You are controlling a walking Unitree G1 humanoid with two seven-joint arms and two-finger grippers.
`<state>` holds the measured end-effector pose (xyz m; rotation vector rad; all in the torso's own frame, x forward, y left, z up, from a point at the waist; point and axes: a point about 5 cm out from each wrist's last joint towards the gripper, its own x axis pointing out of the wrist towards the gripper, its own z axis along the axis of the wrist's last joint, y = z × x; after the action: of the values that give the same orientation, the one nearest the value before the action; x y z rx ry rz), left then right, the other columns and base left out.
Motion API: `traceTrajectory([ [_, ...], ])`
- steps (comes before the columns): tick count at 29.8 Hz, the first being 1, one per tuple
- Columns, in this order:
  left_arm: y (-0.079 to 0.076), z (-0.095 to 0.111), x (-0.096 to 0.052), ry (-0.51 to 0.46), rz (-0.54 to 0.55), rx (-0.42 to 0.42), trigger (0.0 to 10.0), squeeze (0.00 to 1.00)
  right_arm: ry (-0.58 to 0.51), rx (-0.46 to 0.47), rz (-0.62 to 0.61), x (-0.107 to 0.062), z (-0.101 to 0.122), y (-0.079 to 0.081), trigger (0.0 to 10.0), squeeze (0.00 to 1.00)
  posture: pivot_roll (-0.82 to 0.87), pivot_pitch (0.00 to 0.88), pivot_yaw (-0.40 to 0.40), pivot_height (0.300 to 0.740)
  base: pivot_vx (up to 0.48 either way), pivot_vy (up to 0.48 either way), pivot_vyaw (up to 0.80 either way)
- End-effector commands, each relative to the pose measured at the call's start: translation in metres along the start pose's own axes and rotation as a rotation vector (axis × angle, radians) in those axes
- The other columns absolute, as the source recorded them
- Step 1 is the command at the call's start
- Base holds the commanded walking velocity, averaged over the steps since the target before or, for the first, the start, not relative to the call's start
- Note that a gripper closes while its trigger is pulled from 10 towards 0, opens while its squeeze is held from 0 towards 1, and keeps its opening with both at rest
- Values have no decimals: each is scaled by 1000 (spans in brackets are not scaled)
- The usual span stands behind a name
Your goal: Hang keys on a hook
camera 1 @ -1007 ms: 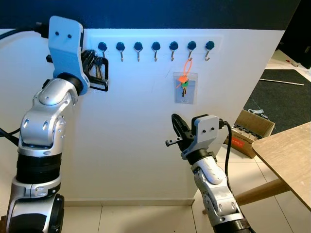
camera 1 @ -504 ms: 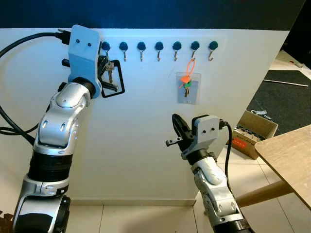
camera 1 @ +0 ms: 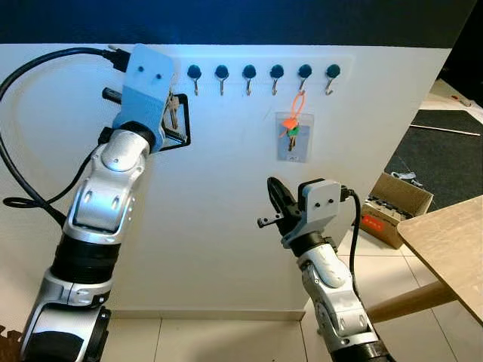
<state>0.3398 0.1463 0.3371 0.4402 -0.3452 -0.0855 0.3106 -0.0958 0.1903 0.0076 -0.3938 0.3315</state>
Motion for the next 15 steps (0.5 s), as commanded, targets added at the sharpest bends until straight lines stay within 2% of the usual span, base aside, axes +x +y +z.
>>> traceTrajectory([
  [1,-12,3,2,-11,-52,22,10000,0,8,0,10,-1,-3,2,10000,0,171,133,37,740,0,0,0],
  [3,-12,5,4,-22,-51,28,10000,0,7,-1,9,-1,-3,2,10000,0,171,133,37,740,0,0,0],
  [5,-9,9,5,-21,-55,-54,10000,0,8,0,6,-2,-3,2,10000,0,167,132,46,740,0,0,0],
  [6,-9,9,5,-21,-55,-54,10000,0,8,0,6,-2,-3,2,10000,0,167,132,46,740,0,0,0],
  [7,-4,13,7,-14,-54,-105,10000,0,10,1,4,-3,-4,2,10000,0,170,134,47,740,0,0,0],
  [9,-3,14,7,-12,-58,-111,10000,0,11,1,4,-3,-4,2,10000,0,170,134,47,740,0,0,0],
  [11,-1,19,7,-21,-57,-37,10000,0,13,2,2,-3,-5,2,10000,0,170,134,47,740,0,0,0],
  [14,-2,20,7,-27,-60,0,10000,0,13,3,1,-3,-5,2,10000,0,170,134,47,740,0,0,0],
  [15,-3,22,7,-42,-63,64,10000,0,13,3,1,-3,-5,2,10000,0,176,136,51,740,0,0,0],
])
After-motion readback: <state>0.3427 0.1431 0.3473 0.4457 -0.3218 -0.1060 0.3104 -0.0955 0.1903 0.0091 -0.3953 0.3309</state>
